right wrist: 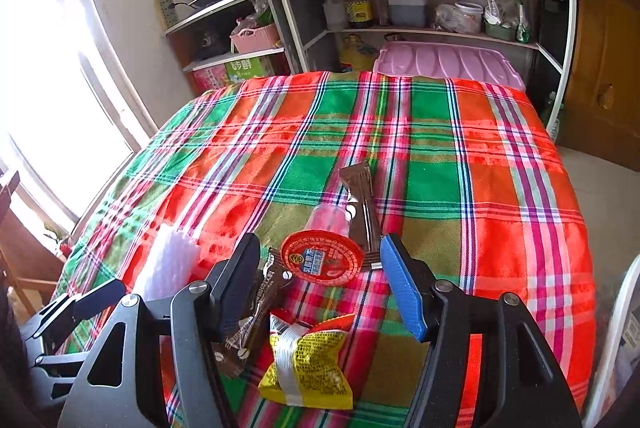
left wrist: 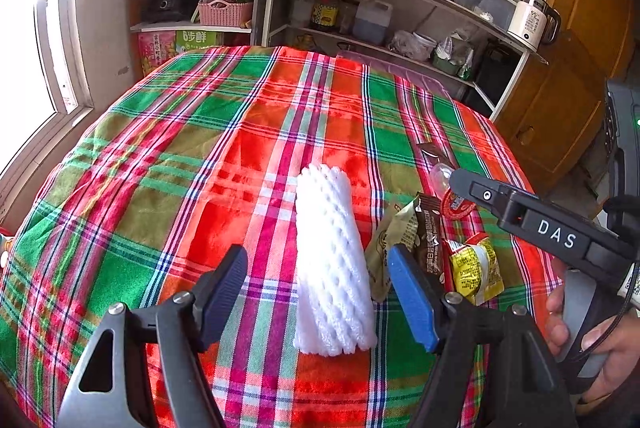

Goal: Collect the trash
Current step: 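Grasp the red-lidded plastic cup with the right gripper while the left grasps the white foam net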

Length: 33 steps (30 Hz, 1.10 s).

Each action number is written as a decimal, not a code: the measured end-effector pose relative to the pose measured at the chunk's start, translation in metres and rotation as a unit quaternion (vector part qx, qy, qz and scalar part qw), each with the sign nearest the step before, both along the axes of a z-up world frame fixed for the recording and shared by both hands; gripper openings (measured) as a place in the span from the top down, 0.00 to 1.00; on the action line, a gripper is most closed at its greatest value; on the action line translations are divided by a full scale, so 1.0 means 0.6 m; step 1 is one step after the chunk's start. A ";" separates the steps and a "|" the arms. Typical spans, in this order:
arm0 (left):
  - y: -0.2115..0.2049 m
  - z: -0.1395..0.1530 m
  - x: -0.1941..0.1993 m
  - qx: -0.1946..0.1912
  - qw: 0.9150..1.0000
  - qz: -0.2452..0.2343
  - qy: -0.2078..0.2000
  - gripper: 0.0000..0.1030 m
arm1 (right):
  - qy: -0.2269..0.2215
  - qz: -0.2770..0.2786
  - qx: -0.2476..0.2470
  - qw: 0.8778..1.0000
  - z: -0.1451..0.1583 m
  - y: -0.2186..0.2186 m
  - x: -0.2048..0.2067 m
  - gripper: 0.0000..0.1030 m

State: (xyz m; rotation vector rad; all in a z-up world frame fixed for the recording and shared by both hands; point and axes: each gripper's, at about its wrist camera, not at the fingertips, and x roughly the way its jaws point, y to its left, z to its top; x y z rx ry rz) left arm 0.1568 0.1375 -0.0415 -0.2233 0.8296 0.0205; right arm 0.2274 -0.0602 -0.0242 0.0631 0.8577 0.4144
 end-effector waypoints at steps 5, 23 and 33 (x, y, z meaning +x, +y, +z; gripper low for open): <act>0.006 -0.013 0.008 -0.018 1.000 0.001 0.010 0.28 | 0.011 -0.004 -0.008 1.000 -0.013 0.004 0.007 0.39; 0.011 -0.019 0.008 -0.034 0.999 0.001 0.009 0.69 | 0.007 -0.007 0.015 1.000 -0.018 -0.002 -0.018 0.55; 0.013 -0.007 -0.012 -0.027 1.000 0.007 -0.001 0.73 | 0.000 -0.007 0.033 0.999 -0.005 -0.011 -0.038 0.55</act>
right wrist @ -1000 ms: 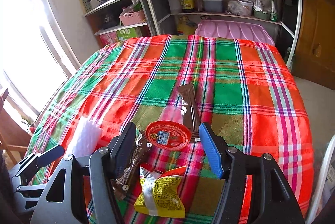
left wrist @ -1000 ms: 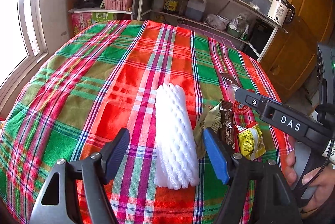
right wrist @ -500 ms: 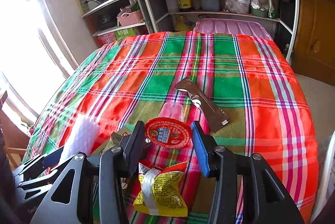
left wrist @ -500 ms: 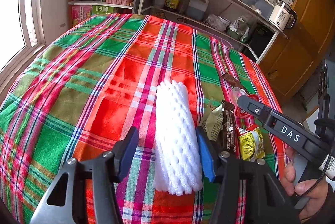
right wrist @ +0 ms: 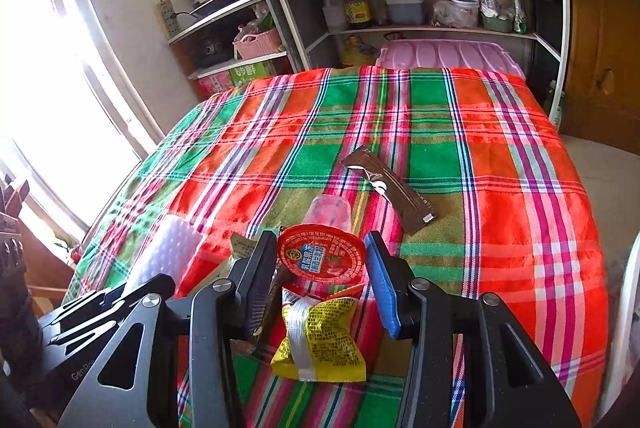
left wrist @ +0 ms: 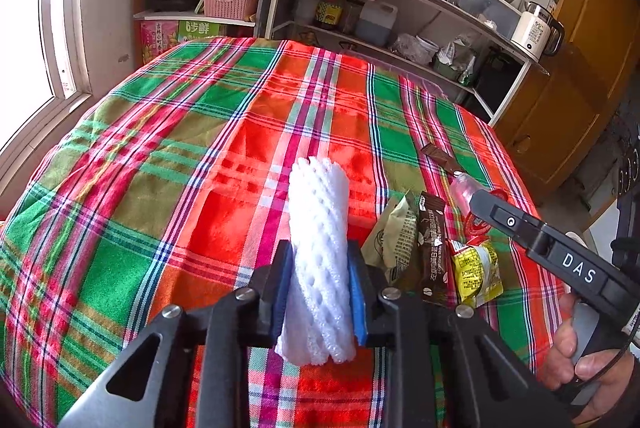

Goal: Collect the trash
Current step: 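Grasp the red-lidded plastic cup with the right gripper while the left grasps the white foam net, then carry the cup and foam net over the bin and open both grippers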

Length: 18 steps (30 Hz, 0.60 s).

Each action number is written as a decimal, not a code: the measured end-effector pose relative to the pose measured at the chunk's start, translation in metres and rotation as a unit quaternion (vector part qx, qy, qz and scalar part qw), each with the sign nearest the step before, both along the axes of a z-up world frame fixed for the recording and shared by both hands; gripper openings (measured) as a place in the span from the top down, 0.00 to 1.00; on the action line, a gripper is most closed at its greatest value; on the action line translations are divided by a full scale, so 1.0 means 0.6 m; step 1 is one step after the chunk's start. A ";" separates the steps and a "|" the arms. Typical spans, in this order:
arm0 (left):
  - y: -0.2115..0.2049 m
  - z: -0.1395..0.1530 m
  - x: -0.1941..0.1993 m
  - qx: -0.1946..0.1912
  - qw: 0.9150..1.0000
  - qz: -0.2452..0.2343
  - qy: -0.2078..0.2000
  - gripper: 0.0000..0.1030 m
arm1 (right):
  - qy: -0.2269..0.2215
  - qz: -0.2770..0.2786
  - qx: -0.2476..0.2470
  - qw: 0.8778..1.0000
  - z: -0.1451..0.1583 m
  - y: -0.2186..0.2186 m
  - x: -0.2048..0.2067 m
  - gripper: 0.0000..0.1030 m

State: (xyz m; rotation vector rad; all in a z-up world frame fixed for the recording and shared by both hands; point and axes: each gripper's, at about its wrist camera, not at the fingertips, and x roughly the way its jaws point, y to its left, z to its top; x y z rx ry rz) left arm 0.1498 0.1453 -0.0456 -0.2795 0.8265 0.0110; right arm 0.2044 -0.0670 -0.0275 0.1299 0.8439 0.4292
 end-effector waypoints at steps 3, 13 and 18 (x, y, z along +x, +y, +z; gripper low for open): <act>-0.002 0.008 -0.007 0.002 1.000 -0.001 -0.005 0.74 | -0.001 -0.002 0.005 1.000 0.003 -0.009 -0.009 0.55; -0.037 0.051 -0.039 0.005 0.999 -0.022 -0.034 0.74 | -0.026 -0.006 0.024 0.999 0.034 -0.048 -0.057 0.55; -0.068 0.074 -0.050 0.006 0.998 -0.042 -0.048 0.73 | -0.035 -0.019 0.037 0.999 0.052 -0.081 -0.079 0.55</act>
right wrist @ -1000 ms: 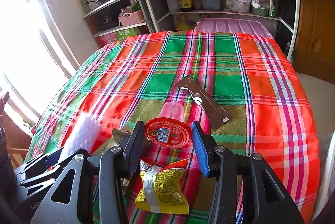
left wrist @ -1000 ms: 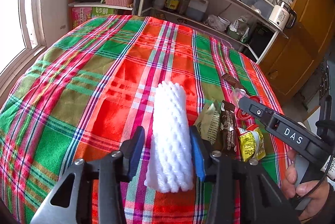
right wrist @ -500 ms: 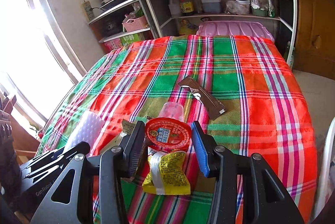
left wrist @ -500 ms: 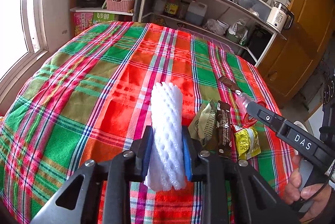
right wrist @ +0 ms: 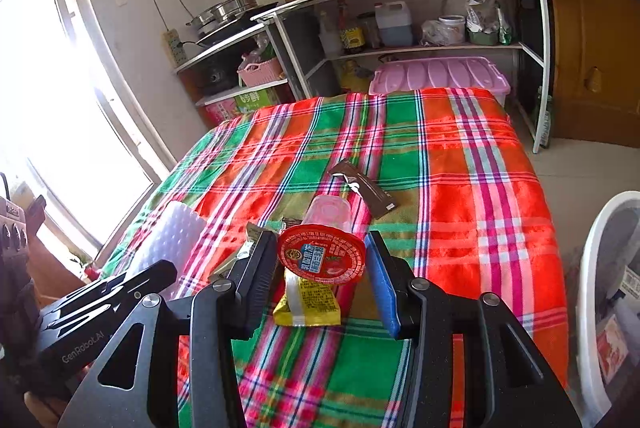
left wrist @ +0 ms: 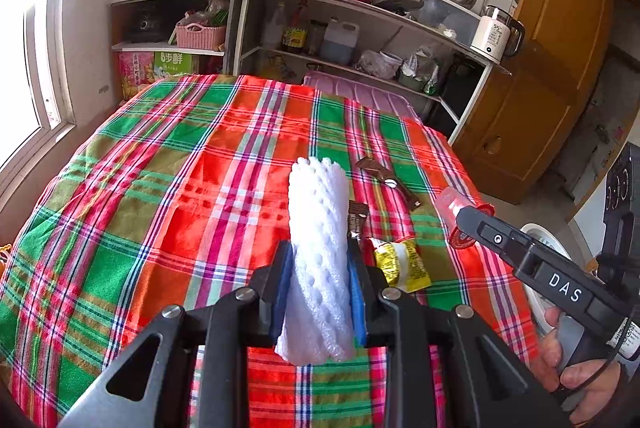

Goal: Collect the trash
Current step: 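Carry the cup and foam net over the bin and open both grippers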

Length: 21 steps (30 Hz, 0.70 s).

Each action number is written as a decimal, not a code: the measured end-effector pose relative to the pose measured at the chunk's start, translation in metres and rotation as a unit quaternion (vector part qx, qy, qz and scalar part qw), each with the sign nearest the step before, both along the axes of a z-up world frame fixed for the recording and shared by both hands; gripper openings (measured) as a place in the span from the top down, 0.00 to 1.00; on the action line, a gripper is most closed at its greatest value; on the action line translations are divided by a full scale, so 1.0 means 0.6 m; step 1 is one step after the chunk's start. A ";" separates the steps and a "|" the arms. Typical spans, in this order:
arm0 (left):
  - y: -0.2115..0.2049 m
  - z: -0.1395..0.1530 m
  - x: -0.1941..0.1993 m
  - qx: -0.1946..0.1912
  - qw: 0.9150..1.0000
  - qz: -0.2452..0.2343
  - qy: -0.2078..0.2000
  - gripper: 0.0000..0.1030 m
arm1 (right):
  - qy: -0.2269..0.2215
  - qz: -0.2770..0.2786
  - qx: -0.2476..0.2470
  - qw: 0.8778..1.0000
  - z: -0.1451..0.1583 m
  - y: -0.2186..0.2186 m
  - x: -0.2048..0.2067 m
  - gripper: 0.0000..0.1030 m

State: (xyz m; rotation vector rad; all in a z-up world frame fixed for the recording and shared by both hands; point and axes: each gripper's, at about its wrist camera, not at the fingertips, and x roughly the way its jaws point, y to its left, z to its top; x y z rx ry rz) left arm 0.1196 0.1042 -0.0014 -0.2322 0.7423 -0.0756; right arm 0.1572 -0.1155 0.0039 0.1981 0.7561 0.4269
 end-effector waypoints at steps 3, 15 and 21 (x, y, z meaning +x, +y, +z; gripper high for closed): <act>-0.022 0.010 -0.002 0.001 1.000 -0.014 -0.005 0.73 | -0.005 -0.010 0.003 1.000 0.008 -0.021 -0.011 0.55; -0.127 0.031 -0.003 0.004 0.997 -0.077 -0.016 0.73 | -0.035 -0.062 -0.001 0.997 0.040 -0.123 -0.061 0.55; -0.188 0.044 -0.003 0.008 0.993 -0.112 -0.024 0.73 | -0.033 -0.097 -0.002 0.995 0.041 -0.184 -0.077 0.55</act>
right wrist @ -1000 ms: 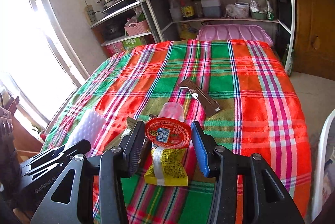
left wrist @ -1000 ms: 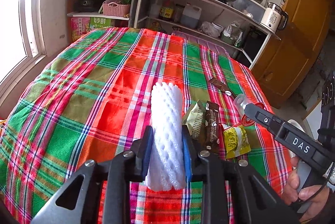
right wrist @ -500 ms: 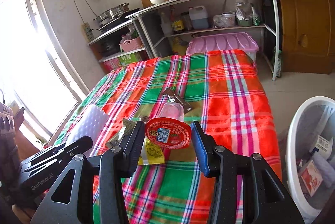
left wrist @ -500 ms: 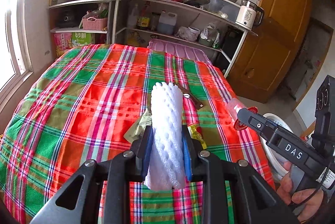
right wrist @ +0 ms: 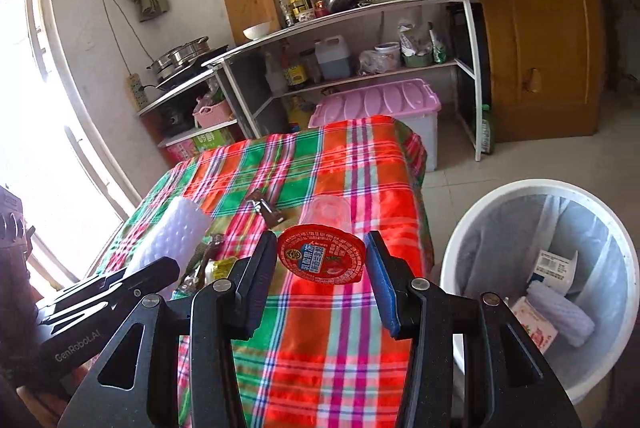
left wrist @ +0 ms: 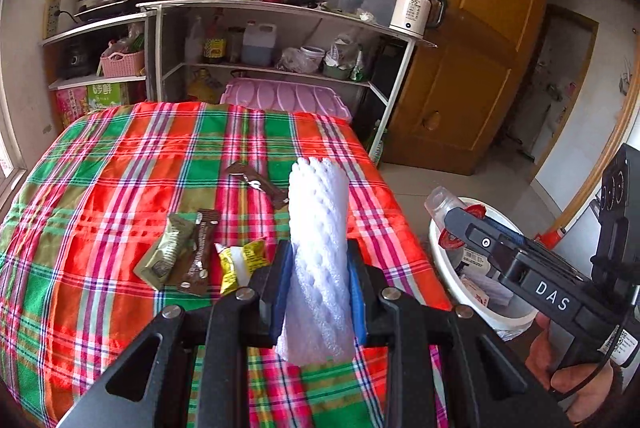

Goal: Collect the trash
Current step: 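Carry the cup and foam net over the bin and open both grippers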

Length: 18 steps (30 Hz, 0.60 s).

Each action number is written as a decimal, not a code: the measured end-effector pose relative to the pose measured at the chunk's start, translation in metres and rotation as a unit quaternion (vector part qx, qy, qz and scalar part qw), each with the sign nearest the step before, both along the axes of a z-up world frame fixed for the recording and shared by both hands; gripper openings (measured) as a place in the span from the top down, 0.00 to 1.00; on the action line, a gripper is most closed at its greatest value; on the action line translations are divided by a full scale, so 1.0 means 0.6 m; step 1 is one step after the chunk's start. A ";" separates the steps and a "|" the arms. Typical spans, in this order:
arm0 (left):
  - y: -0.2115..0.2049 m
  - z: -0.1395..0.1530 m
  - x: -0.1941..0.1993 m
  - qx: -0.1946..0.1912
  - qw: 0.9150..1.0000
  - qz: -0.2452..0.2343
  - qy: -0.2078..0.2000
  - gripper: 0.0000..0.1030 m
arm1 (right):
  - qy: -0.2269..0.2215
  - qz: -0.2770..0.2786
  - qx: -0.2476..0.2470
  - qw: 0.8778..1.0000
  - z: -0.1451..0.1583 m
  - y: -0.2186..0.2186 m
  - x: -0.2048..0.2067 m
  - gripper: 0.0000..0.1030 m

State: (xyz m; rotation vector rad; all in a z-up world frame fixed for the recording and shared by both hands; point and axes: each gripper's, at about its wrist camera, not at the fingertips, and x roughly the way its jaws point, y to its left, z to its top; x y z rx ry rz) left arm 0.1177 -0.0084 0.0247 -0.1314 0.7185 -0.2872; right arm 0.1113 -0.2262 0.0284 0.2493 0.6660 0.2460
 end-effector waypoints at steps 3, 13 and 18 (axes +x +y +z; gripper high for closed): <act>-0.034 0.004 0.002 0.002 1.000 -0.021 -0.001 0.73 | 0.000 -0.017 0.000 1.000 -0.001 -0.037 -0.014 0.55; -0.156 0.009 0.005 0.018 0.996 -0.086 -0.005 0.73 | 0.007 -0.078 -0.012 0.997 0.000 -0.155 -0.040 0.55; -0.215 0.006 0.005 0.035 0.993 -0.112 -0.007 0.73 | 0.019 -0.105 -0.017 0.994 -0.012 -0.205 -0.048 0.55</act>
